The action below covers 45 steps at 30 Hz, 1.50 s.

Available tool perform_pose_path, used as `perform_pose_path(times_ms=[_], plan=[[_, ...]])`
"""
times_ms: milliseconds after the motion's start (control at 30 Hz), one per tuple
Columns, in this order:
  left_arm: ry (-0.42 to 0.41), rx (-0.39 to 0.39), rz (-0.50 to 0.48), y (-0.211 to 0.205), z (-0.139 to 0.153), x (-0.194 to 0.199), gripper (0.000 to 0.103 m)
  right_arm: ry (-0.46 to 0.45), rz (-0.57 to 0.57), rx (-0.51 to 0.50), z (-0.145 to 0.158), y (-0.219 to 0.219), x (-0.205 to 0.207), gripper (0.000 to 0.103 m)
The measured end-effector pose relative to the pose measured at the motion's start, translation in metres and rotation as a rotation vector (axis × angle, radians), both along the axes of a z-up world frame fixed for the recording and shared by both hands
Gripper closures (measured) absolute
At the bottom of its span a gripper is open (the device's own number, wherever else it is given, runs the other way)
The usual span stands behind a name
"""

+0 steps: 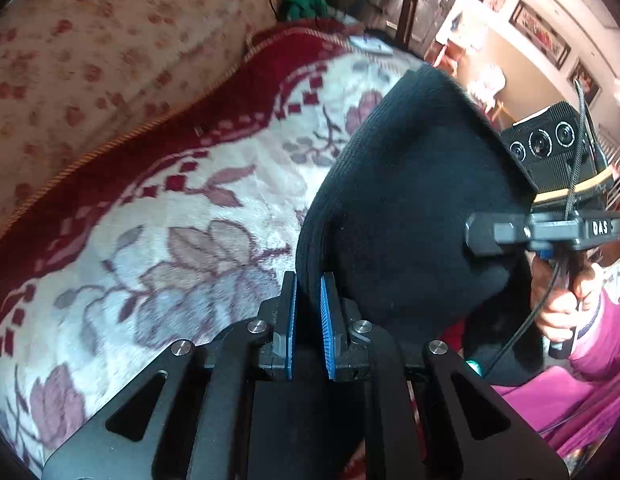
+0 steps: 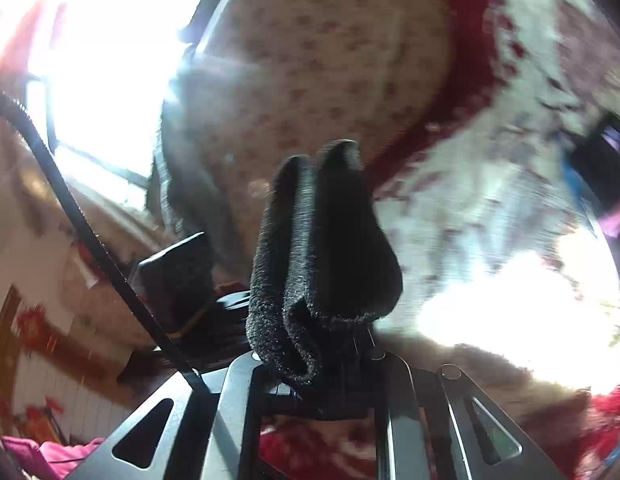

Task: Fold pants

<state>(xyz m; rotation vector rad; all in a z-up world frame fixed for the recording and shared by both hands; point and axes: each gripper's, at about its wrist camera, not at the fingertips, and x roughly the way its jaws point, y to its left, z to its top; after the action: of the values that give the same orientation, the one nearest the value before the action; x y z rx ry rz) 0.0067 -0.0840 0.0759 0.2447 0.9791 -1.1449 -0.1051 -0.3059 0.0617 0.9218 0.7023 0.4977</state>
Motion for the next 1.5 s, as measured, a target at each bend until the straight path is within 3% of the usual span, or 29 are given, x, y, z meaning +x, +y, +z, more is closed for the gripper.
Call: perform_pose_path(times_ms=[200, 300, 500, 600, 667, 700, 733, 900, 1000, 1233, 1367, 1500], plan=[[-0.024, -0.070, 0.112, 0.065, 0.020, -0.005, 0.093, -0.064, 0.186, -0.024, 0.033, 0.071, 0.021, 0.090], [-0.002, -0.079, 0.267, 0.114, 0.019, 0.004, 0.093, -0.063, 0.285, -0.065, 0.036, 0.119, 0.030, 0.090], [0.035, -0.103, 0.584, 0.219, 0.004, 0.007, 0.093, 0.043, 0.411, -0.246, -0.010, 0.209, 0.055, 0.088], [0.010, -0.108, 0.647, 0.243, 0.005, -0.007, 0.093, 0.178, 0.451, -0.303, -0.052, 0.246, 0.071, 0.075], [0.006, -0.102, 0.657, 0.247, 0.003, -0.011, 0.093, 0.140, 0.435, -0.301, -0.049, 0.255, 0.071, 0.061], [0.005, -0.104, 0.661, 0.252, 0.003, -0.017, 0.093, 0.117, 0.454, -0.296, -0.042, 0.259, 0.070, 0.047], [0.006, -0.109, 0.666, 0.252, 0.003, -0.020, 0.093, 0.105, 0.469, -0.288, -0.038, 0.262, 0.069, 0.046], [0.053, -0.158, 0.663, 0.249, 0.001, -0.032, 0.093, 0.059, 0.435, -0.292, -0.015, 0.243, 0.058, 0.046], [0.063, -0.170, 0.647, 0.238, 0.002, -0.041, 0.093, 0.080, 0.366, -0.269, -0.014, 0.217, 0.058, 0.046], [0.044, -0.181, 0.596, 0.205, 0.012, -0.075, 0.093, 0.124, 0.201, -0.353, -0.016, 0.177, 0.070, 0.046], [0.002, -0.144, 0.592, 0.182, 0.008, -0.095, 0.093, 0.153, 0.205, -0.386, -0.024, 0.175, 0.079, 0.046], [0.032, -0.064, 0.649, 0.174, -0.015, -0.093, 0.093, 0.162, 0.216, -0.395, -0.030, 0.176, 0.082, 0.046]])
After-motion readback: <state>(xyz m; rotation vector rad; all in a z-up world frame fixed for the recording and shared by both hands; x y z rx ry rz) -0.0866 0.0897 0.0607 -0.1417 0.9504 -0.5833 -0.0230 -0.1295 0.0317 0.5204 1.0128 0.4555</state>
